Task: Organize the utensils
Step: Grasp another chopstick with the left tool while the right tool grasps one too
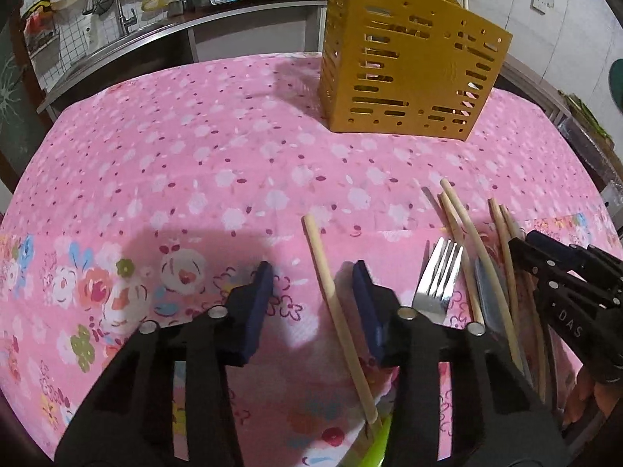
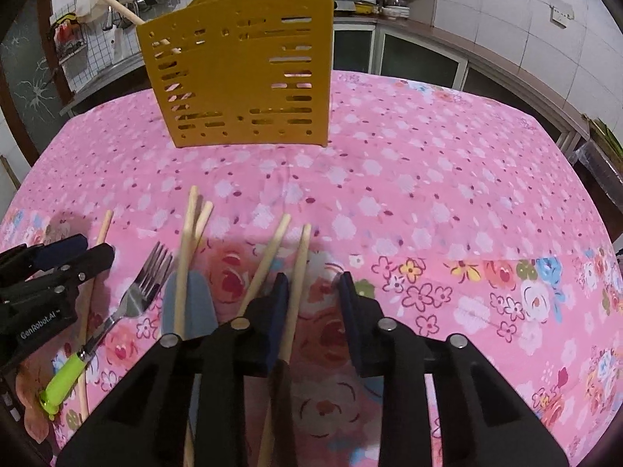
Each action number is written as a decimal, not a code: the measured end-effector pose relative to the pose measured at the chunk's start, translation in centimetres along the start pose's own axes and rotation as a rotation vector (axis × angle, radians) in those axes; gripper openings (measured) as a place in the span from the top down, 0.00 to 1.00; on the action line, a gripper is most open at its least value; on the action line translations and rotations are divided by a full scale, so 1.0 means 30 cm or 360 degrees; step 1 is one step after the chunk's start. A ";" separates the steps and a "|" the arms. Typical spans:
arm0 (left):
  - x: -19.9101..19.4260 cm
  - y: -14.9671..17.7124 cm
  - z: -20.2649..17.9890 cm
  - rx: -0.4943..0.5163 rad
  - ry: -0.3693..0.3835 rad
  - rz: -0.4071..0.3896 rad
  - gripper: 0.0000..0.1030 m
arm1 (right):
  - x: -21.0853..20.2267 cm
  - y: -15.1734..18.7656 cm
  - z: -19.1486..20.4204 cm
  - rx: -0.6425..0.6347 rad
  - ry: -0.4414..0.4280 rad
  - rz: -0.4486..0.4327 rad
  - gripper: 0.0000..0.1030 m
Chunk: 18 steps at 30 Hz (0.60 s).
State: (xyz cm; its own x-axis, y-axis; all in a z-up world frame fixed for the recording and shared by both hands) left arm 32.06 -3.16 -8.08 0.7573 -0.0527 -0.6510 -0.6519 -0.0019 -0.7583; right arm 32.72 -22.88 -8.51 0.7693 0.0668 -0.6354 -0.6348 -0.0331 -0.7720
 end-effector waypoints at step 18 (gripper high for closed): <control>0.032 -0.043 -0.012 -0.0019 0.0084 0.0058 0.92 | 0.006 -0.020 -0.033 0.0108 -0.0044 0.0039 0.93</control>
Point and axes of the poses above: each gripper's, at about its wrist camera, not at the fingertips, and x roughly the way its jaws point, z to its left, y to its underside, the point moved 3 cm from there along x, roughly the way its jaws point, and after that the axes turned 15 degrees about -z, right-handed, at the moved point
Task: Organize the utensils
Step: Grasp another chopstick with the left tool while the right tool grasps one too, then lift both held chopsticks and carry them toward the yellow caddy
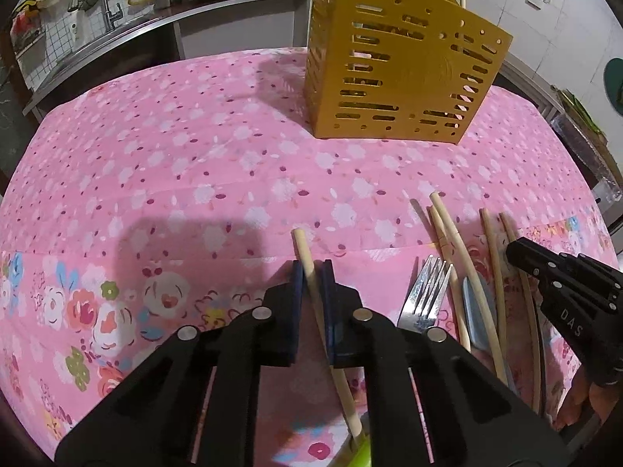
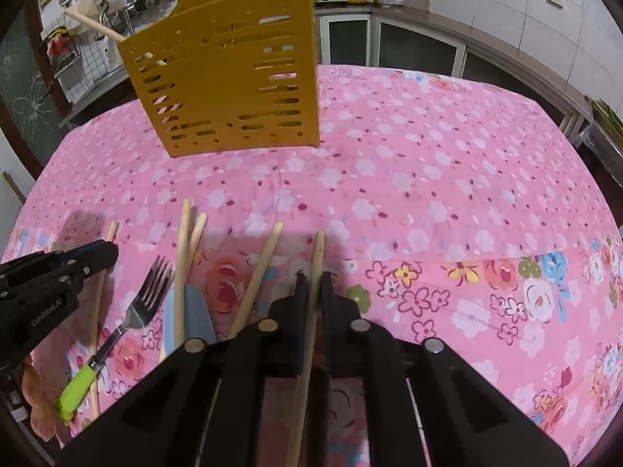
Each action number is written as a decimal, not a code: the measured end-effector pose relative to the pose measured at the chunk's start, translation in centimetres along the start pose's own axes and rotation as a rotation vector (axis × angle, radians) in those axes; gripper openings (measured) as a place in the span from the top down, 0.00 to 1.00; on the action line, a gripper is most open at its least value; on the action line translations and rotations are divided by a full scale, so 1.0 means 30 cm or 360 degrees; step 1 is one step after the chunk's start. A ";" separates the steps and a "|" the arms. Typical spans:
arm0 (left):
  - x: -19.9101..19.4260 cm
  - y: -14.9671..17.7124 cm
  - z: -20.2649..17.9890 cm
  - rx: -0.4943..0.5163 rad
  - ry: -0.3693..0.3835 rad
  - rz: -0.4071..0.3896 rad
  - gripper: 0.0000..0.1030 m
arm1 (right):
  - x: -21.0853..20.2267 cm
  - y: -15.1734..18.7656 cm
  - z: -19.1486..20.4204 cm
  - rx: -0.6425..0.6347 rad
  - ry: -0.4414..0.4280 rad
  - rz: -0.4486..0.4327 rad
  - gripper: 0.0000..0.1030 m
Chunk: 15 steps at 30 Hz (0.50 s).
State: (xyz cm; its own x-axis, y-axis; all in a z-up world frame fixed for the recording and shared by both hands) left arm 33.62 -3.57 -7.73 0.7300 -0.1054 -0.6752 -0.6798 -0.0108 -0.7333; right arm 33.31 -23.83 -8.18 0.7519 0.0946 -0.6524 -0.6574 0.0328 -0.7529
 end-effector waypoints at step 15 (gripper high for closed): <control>-0.124 -0.071 -0.015 0.0033 0.0013 -0.0222 0.94 | -0.108 -0.076 -0.071 0.0150 -0.0082 -0.0229 0.94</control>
Point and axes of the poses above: each gripper's, at about its wrist camera, not at the fingertips, and x roughly the way its jaws point, z to its left, y to its underside, the point moved 3 cm from there along x, roughly the way its jaws point, and after that the axes turned 15 degrees about -z, right-handed, at the moved point
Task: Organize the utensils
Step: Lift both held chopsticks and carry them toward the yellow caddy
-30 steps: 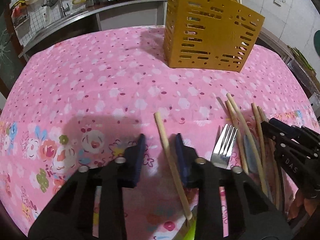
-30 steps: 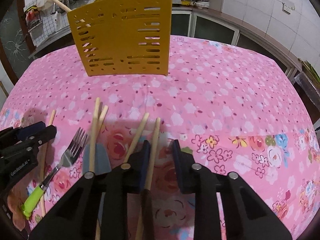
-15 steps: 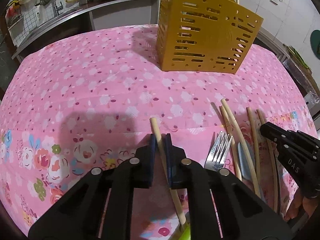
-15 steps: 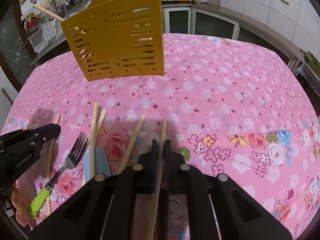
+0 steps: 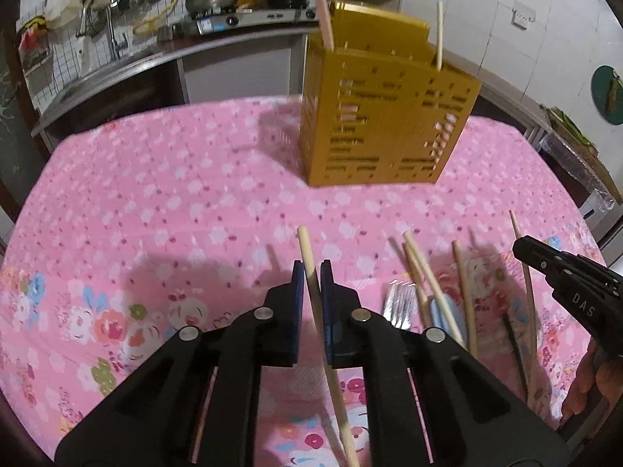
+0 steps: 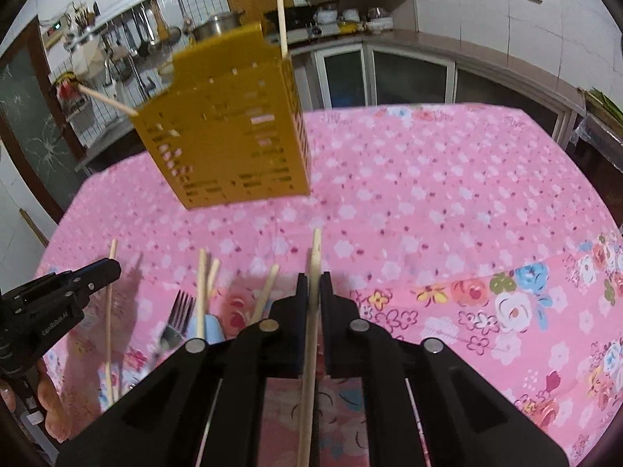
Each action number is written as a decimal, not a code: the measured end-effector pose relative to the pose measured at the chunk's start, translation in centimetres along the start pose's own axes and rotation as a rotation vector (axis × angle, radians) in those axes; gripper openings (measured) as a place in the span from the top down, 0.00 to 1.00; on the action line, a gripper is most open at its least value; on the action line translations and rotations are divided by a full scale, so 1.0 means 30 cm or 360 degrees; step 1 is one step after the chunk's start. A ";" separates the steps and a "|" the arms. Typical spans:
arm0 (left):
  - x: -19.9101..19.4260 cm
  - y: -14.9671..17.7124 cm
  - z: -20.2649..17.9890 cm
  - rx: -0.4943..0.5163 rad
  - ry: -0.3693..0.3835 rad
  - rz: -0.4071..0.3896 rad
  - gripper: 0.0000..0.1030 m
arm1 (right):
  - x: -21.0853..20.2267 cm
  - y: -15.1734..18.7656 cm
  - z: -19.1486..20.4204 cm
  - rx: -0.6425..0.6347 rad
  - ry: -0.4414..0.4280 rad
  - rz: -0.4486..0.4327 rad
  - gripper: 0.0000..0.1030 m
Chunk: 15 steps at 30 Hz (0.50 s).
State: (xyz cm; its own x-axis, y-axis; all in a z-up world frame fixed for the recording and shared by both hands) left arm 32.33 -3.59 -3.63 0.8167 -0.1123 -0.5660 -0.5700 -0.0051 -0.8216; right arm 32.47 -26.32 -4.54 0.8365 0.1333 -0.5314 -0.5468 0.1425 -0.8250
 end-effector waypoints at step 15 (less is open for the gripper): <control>-0.215 -0.131 -0.016 0.0019 0.0055 -0.0355 0.96 | -0.188 -0.117 0.015 -0.0010 -0.0093 -0.0374 0.94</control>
Point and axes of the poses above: each gripper's, at about its wrist camera, not at the fingertips, and x roughly the way its jaws point, z to its left, y to its underside, the point moved 3 cm from there along x, roughly the way its jaws point, and after that the axes turned 15 degrees about -z, right-handed, at the moved point
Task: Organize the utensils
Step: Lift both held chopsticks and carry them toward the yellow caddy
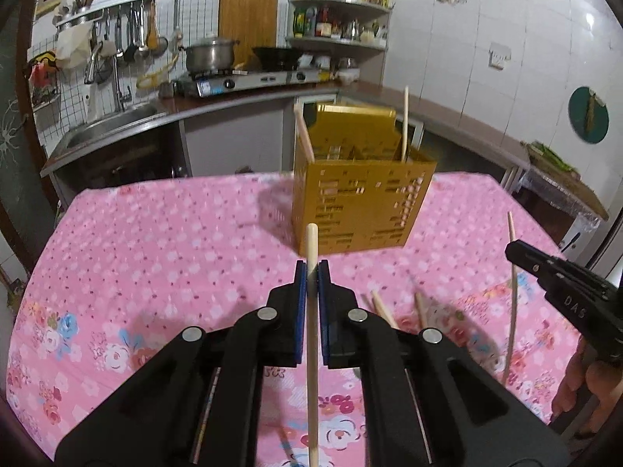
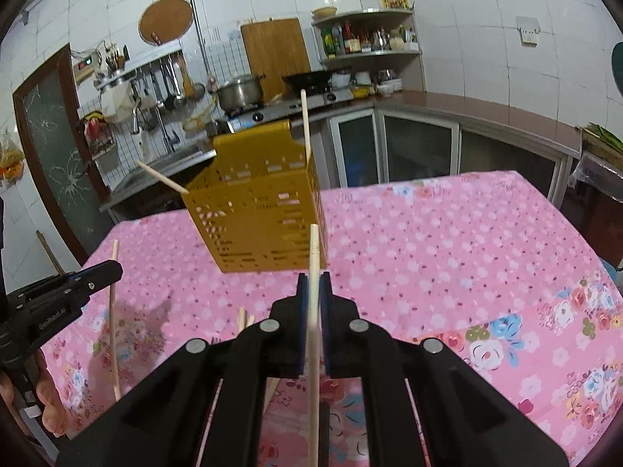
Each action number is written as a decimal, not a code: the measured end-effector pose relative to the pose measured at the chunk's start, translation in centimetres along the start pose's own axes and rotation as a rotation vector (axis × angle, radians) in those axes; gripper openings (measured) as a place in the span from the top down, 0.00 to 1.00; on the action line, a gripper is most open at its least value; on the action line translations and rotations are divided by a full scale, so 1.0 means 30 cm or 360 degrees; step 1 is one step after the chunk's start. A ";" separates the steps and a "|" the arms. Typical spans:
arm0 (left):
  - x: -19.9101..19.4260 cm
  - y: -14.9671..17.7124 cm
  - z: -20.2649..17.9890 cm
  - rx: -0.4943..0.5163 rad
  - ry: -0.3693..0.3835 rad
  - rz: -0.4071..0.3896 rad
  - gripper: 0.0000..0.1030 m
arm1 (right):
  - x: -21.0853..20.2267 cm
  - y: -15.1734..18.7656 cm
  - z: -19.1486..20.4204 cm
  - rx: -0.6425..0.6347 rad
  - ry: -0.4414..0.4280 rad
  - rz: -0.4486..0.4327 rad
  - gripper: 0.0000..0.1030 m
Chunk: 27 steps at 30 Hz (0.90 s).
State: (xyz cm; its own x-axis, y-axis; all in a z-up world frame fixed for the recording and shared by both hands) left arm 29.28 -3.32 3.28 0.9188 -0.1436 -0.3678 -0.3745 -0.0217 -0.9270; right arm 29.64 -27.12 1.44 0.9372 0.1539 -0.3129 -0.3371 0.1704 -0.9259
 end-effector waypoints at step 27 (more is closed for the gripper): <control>-0.055 -0.381 -0.055 -0.0049 0.0098 -0.0501 0.96 | -0.053 -0.336 0.061 -0.0043 -0.0042 -0.0421 0.94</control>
State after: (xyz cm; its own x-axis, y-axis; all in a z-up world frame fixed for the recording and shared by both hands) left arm 31.83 -4.46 14.60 0.9811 -0.1846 -0.0574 -0.0776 -0.1043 -0.9915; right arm 31.39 -27.29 11.65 0.9896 0.1330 -0.0543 -0.0782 0.1821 -0.9802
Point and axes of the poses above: each gripper's, at about its wrist camera, not at the fingertips, and x roughly the way its jaws point, z to its left, y to its underside, the point moved 3 cm from there along x, roughly the way its jaws point, and after that the axes turned 15 degrees about -z, right-handed, at the moved point
